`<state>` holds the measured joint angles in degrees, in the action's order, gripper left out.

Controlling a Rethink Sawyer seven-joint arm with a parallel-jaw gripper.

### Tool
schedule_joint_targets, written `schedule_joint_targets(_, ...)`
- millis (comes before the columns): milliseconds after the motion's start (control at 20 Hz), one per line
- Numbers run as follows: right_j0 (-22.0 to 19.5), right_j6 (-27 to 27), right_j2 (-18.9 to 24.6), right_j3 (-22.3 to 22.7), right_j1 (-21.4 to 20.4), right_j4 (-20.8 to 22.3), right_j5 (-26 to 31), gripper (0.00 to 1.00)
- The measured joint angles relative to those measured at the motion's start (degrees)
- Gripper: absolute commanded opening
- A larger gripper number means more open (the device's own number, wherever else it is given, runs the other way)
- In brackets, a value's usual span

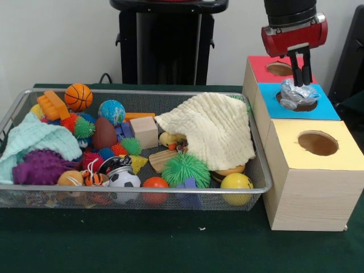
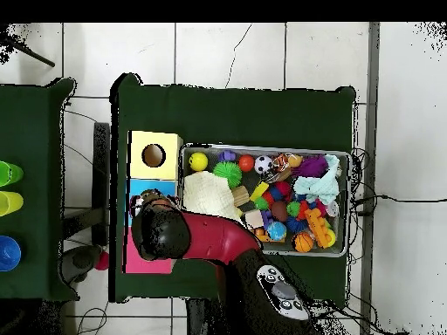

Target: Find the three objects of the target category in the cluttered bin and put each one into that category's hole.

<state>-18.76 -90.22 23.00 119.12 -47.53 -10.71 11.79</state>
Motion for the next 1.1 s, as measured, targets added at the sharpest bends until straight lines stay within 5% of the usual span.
schedule_joint_targets(1100, 1.11, 0.00, -3.35, -0.48, 3.75, 1.28, -4.26, 0.00)
